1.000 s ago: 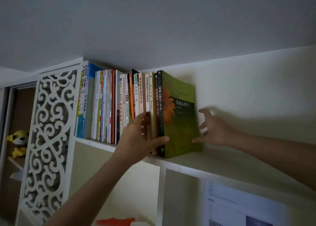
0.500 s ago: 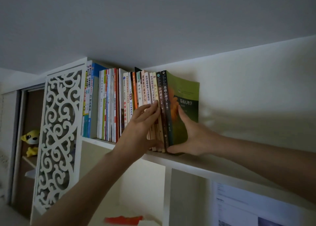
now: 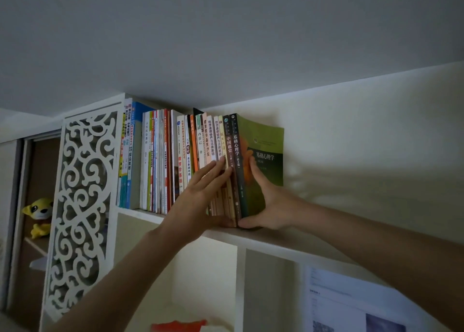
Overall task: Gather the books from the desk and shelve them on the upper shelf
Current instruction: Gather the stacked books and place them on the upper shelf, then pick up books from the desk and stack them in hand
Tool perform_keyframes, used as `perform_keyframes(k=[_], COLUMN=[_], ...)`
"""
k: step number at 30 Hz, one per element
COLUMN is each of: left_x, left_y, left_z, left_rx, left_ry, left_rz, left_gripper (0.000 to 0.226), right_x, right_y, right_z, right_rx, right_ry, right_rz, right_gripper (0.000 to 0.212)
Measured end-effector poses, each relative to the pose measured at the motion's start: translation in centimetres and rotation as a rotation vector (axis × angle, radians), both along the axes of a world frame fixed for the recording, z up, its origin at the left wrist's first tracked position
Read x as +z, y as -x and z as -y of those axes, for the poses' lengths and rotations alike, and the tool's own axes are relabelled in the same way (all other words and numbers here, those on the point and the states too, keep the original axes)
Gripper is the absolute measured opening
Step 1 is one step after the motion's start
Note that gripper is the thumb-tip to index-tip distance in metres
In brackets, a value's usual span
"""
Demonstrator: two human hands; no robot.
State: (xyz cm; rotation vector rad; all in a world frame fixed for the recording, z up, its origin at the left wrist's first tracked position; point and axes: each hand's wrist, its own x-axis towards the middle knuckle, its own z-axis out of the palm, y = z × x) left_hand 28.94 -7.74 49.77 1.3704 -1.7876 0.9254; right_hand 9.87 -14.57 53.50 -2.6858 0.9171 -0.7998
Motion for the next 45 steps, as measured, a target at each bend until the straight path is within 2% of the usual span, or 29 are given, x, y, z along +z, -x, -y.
perform_keyframes(k=[3,6,8,10,12,15,17,19,20,21,24,26,28,31,35,38,42,45], left_x=[0.6,0.5,-0.2,-2.0,-5.0,-12.1,-18.9,-26.3,-30.3,-34.3,-45.1,-50.8,-55.2,-58.9,-60.7,-60.9,-61.3,-60.7], left_y=[-0.6,1.2,4.4,8.7,13.2,18.4,21.1,23.1,23.8,23.9,23.4,22.7,21.8,20.8,20.9,21.8,20.6,19.2], left_z=[-1.0,-2.2,-3.7,-5.9,-8.5,-9.4,-8.4,-6.8,-5.9,-5.0,-3.1,-2.4,-1.5,0.5,2.2,2.3,2.8,2.7], left_rx=[0.036,0.113,0.091,-0.061,-0.268,-0.413,-0.408,-0.355,-0.297,-0.228,-0.072,0.037,0.179,0.279,0.307,0.369,0.491,0.279], left_ry=[-0.110,-0.103,-0.012,0.120,0.033,-0.345,-0.612,-0.871,-0.987,-1.104,-1.435,-1.574,-1.634,-1.644,-1.668,-1.664,-1.626,-1.654], left_rz=[0.025,0.007,0.007,0.043,0.041,0.030,0.030,-0.013,-0.056,-0.129,-0.397,-0.463,-0.475,-0.502,-0.568,-0.562,-0.594,-0.683], left_gripper=[0.101,0.095,0.067,0.033,0.016,0.007,0.006,0.008,0.011,0.015,0.041,0.063,0.079,0.093,0.117,0.125,0.116,0.078], right_x=[-0.2,-1.0,-1.9,-3.5,-6.6,-14.7,-22.1,-29.7,-33.2,-36.7,-45.9,-50.4,-53.1,-55.2,-56.5,-57.0,-58.2,-60.9], right_y=[1.5,4.4,7.5,11.4,15.4,20.8,24.4,27.6,28.9,30.1,31.7,31.4,30.8,29.8,29.3,29.2,29.4,29.8], right_z=[-1.2,-4.7,-7.4,-9.9,-11.9,-12.8,-12.3,-11.8,-11.8,-12.0,-13.8,-14.9,-15.4,-16.0,-15.3,-15.0,-15.2,-15.6], right_rx=[0.013,0.020,0.025,0.066,0.066,-0.055,-0.171,-0.288,-0.354,-0.423,-0.586,-0.612,-0.668,-0.716,-0.827,-0.877,-1.001,-1.085], right_ry=[-0.046,0.066,0.224,0.355,0.374,0.201,0.017,-0.212,-0.333,-0.450,-0.695,-0.788,-0.824,-0.826,-0.897,-0.909,-0.891,-0.913], right_rz=[-0.019,-0.037,0.053,0.203,0.205,-0.029,-0.172,-0.234,-0.242,-0.245,-0.235,-0.241,-0.245,-0.317,-0.276,-0.293,-0.215,-0.098], right_gripper=[0.126,0.074,0.043,0.021,0.013,0.010,0.011,0.003,0.011,0.019,0.018,0.025,0.023,0.004,0.012,0.016,0.016,0.028])
